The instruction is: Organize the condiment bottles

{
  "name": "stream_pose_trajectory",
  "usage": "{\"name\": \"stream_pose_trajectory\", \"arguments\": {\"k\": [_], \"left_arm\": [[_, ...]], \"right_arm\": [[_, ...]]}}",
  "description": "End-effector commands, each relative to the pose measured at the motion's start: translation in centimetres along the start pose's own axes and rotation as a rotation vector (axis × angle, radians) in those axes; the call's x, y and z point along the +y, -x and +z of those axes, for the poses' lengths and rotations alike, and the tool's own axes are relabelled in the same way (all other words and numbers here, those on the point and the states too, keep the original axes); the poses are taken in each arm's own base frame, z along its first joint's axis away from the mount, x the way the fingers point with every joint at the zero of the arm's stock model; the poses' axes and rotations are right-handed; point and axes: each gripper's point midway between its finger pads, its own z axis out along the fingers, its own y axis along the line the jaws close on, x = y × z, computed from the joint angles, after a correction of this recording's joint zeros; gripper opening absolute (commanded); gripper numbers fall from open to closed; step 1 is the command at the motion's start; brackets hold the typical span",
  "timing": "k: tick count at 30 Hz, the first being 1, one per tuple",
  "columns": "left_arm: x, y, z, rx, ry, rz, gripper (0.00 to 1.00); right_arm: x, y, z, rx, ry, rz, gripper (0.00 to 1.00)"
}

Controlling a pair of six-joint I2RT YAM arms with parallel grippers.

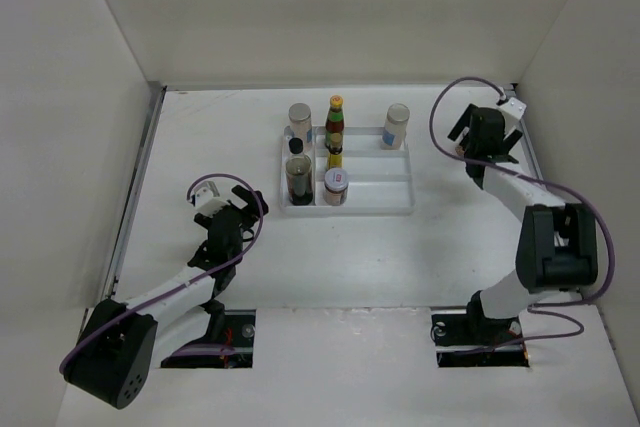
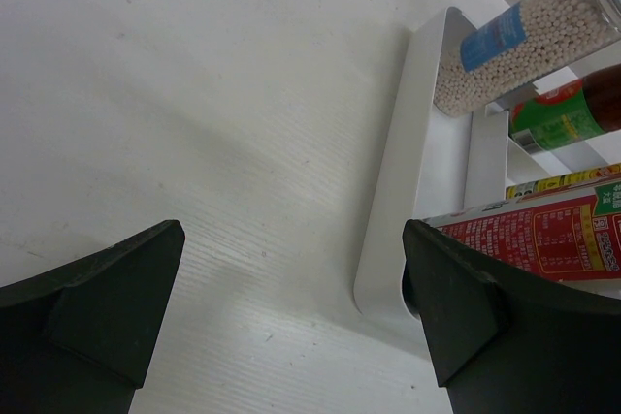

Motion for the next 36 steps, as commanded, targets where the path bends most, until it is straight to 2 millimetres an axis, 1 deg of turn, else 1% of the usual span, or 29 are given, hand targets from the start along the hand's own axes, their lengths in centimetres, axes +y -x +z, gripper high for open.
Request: {"name": "stream_pose_trajectory", "arguments": {"k": [1, 3, 6, 8, 10, 13, 16, 19, 21, 24, 25, 26, 28, 32, 34, 36], "left_arm": [[-0.5, 0.7, 0.2, -0.026, -0.021, -0.033, 1.00], [-0.6, 0.8, 0.1, -0.030, -0.025, -0.036, 1.00], [-0.5, 0.5, 0.3, -0.022, -0.018, -0.030, 1.00], [-0.6, 0.6, 0.2, -0.023, -0.023, -0.033, 1.00], [-0.5, 0.6, 0.2, -0.026, -0.021, -0.033, 1.00], [-0.5, 0.4, 0.4, -0.017, -0.017, -0.028, 1.00], [-0.5, 0.6, 0.2, -0.026, -0.021, -0.033, 1.00], [-0.5, 0.5, 0.3, -0.021, -0.019, -0.031, 1.00], [-0.5, 0.6, 0.3, -0.023, -0.020, -0.032, 1.00], [-0.4, 0.4, 0.4, -0.018, -0.016, -0.028, 1.00], [-0.5, 0.4, 0.5, -0.019, -0.017, -0.029, 1.00], [-0.6, 0.5, 0.4, -0.020, -0.018, -0.030, 1.00], [-0.6, 0.7, 0.2, -0.027, -0.027, -0.037, 1.00], [-0.5, 0.6, 0.3, -0.023, -0.023, -0.034, 1.00], [-0.6, 0.6, 0.2, -0.025, -0.027, -0.036, 1.00], [-0.6, 0.7, 0.2, -0.028, -0.028, -0.039, 1.00]], "right_arm": [[0.7, 2.4, 2.9, -0.006, 0.030, -0.016, 1.00], [0.7, 2.2, 4.3, 0.022, 0.041, -0.030, 1.00], [0.3, 1.6, 5.7, 0.043, 0.029, -0.045, 1.00], [0.0, 0.8, 6.9, 0.068, 0.020, -0.052, 1.00], [0.2, -0.1, 7.7, 0.091, 0.030, -0.053, 1.00], [0.9, -0.6, 9.1, 0.104, 0.041, -0.050, 1.00], [1.3, -1.0, 10.3, 0.115, 0.039, -0.064, 0.99], [1.0, -0.9, 10.6, 0.105, 0.027, -0.064, 0.80], [1.1, -0.8, 10.3, 0.088, 0.037, -0.061, 0.69], [0.6, -0.3, 8.7, 0.058, 0.043, -0.045, 0.59], [0.4, -0.1, 8.0, 0.047, 0.048, -0.033, 0.56], [0.7, 0.0, 7.1, 0.037, 0.061, -0.025, 0.55], [1.7, -0.2, 4.5, 0.021, 0.096, -0.009, 0.53], [3.4, 0.3, -0.9, -0.036, 0.155, 0.001, 0.51], [4.9, 0.8, -3.7, -0.063, 0.211, -0.001, 0.51], [6.8, 0.8, -6.5, -0.071, 0.282, -0.002, 0.51]]}}
